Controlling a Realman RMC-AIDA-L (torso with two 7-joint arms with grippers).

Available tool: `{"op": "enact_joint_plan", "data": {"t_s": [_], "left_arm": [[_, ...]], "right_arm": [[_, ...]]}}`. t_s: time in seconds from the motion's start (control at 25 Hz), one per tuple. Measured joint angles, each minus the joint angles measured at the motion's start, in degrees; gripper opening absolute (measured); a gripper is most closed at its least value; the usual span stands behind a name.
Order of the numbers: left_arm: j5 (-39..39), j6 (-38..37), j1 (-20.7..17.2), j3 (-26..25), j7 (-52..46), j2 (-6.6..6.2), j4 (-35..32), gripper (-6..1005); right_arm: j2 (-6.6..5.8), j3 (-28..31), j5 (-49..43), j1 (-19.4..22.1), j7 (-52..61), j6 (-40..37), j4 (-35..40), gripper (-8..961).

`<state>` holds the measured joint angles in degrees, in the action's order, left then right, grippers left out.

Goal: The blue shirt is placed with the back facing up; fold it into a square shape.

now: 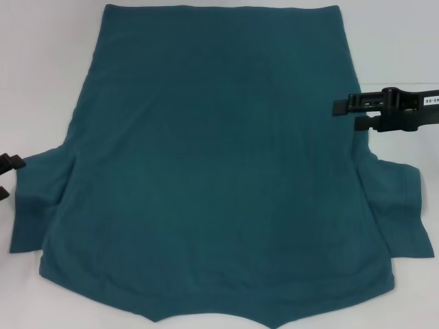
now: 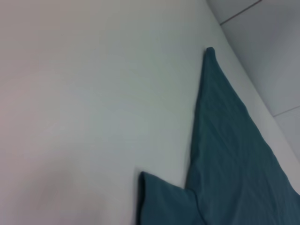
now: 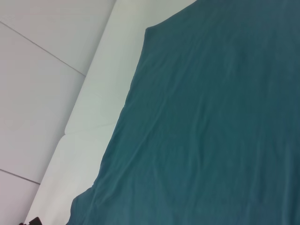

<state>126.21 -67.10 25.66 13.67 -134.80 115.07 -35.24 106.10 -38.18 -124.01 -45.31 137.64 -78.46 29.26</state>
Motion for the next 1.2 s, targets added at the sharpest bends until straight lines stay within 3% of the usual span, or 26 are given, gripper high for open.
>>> {"op": "enact_joint_plan", "data": {"t_s": [0.72,1.2], "left_arm": [[0.00,3.20,0.91,5.85,2.91,0.39,1.58,841],[0.00,3.01,0.83,6.61,2.48,0.51,1.59,800]], "right_arm": [[-0.02,0.12,-0.05,0.11,0.00,0.06,-0.08,852],[-0.01,0.12,0.17,0.24,0.00,0.06,-0.17,853]]}}
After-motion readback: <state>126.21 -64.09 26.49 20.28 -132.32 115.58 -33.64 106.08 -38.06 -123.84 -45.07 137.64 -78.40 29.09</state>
